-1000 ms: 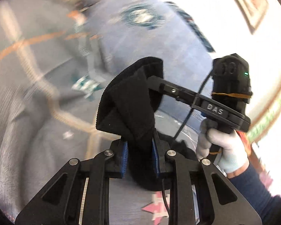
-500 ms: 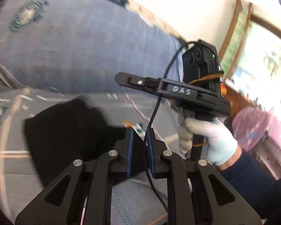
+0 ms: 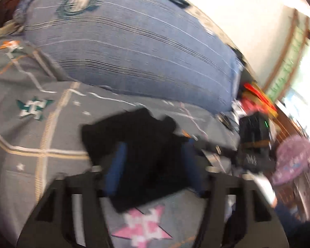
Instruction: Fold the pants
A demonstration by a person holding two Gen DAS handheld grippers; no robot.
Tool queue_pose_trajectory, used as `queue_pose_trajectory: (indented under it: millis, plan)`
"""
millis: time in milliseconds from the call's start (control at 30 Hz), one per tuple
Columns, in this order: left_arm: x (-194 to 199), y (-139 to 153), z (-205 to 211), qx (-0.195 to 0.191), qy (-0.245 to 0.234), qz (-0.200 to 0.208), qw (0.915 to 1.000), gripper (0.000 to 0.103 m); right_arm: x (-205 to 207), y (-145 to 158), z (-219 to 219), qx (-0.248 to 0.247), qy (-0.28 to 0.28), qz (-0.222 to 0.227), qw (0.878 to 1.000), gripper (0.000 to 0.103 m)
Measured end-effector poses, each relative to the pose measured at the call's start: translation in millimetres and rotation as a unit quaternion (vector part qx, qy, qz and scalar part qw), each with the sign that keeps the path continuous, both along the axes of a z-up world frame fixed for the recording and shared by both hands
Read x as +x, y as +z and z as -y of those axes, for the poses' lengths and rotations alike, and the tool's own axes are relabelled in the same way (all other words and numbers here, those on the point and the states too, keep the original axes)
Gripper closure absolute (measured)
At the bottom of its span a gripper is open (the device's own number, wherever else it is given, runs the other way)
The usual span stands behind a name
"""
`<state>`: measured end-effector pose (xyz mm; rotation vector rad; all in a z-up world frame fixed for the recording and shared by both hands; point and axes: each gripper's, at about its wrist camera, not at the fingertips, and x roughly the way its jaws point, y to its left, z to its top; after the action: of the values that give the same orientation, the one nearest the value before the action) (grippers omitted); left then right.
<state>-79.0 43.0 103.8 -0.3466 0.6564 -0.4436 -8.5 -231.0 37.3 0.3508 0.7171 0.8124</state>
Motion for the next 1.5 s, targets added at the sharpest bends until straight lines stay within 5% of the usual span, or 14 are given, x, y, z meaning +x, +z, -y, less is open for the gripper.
queue_pose_trajectory:
  millis: [167, 333, 367, 400, 433, 533, 833, 1100, 1233, 1333, 1500]
  plan:
    - [52, -22, -12, 0.039, 0.027, -0.050, 0.9976, 0.035, 27, -19, -31, -0.012, -0.013, -0.046, 0.999, 0.026]
    - [74, -68, -15, 0.056, 0.046, -0.101, 0.9922, 0.035, 49, -22, -42, 0.029, -0.020, -0.050, 0.998, 0.026]
    - [77, -79, -16, 0.045, 0.049, -0.118, 0.9908, 0.035, 52, -24, -41, 0.039, -0.023, -0.048, 0.998, 0.039]
    - [79, -83, -17, 0.034, 0.051, -0.128, 0.9899, 0.035, 54, -26, -40, 0.046, -0.029, -0.047, 0.997, 0.067]
    - [79, -84, -17, 0.030, 0.051, -0.132, 0.9895, 0.035, 56, -28, -39, 0.049, -0.031, -0.053, 0.997, 0.074]
    - [73, -76, -16, 0.035, 0.050, -0.118, 0.9911, 0.035, 52, -27, -39, 0.054, -0.028, -0.044, 0.997, 0.083]
    - [28, -33, -3, -0.004, 0.021, -0.023, 0.9995, 0.035, -21, 31, 1, 0.095, -0.051, 0.043, 0.993, 0.088]
    - [17, -27, 44, 0.020, -0.043, 0.007, 0.9989, 0.035, -59, -11, 70, 0.092, -0.145, -0.003, 0.985, 0.088]
    - [24, -44, 66, 0.056, -0.061, -0.012, 0.9965, 0.035, -47, -39, 79, 0.035, -0.178, -0.049, 0.982, 0.089]
    - [22, -46, 74, 0.093, -0.054, 0.002, 0.9942, 0.035, -48, -30, 72, 0.002, -0.180, -0.036, 0.983, 0.089]
    - [20, -44, 75, 0.098, -0.051, 0.014, 0.9938, 0.035, -53, -10, 66, -0.038, -0.172, -0.005, 0.984, 0.089]
